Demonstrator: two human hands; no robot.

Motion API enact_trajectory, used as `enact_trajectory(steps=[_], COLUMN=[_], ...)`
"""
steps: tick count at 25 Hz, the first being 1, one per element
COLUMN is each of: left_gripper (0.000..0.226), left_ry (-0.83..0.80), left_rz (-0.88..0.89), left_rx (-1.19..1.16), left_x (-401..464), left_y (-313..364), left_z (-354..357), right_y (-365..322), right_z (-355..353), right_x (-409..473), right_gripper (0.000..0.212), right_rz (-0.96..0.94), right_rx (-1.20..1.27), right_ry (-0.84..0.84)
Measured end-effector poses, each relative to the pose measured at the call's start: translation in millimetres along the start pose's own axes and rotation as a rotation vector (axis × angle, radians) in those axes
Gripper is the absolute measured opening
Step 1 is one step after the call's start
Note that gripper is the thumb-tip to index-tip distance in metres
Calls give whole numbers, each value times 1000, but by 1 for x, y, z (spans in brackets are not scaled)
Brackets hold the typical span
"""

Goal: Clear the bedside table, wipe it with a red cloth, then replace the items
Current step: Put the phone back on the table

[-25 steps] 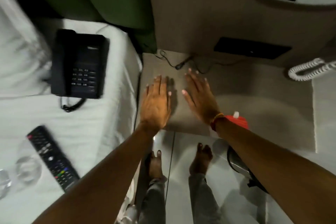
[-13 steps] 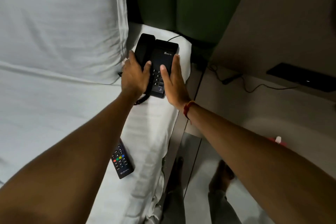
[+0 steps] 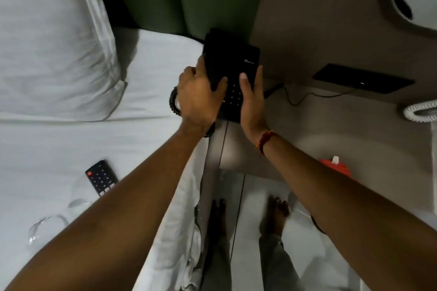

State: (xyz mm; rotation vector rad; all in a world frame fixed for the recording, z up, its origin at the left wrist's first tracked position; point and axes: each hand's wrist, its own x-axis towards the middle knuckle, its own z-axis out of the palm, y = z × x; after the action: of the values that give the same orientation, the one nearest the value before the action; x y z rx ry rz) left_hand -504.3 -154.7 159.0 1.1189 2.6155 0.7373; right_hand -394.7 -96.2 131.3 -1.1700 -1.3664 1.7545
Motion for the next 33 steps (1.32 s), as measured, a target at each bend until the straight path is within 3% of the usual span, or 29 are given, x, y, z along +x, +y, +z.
enact_trajectory(steps=[7,12,16,25,30,33], left_gripper=[69,68,69,72,81,77], left_ry=[-228,-356,-394,-361,-426,-327], left_rz=[4,-96,-139,-174,-112,-84], left_rx=[-44,-32,-35,-174,-85,-28], left_x=[-63,-113,-104,-67,-65,-55], left_y=[45,15,10,21,31,35], left_z=[85,124,160,205,184,149], right_y=[38,107,130,128,106,71], right_z=[-108,-127,-136,-161,-165,-148], right_x=[-31,-66,-44,22,18,21], right_gripper=[68,61,65,74,67,69], right_rz=[110,323,375,347,289,135], right_rx=[-58,-27,-53,-183,-369,-566], right_ry=[91,61,62,-21,-24,-126])
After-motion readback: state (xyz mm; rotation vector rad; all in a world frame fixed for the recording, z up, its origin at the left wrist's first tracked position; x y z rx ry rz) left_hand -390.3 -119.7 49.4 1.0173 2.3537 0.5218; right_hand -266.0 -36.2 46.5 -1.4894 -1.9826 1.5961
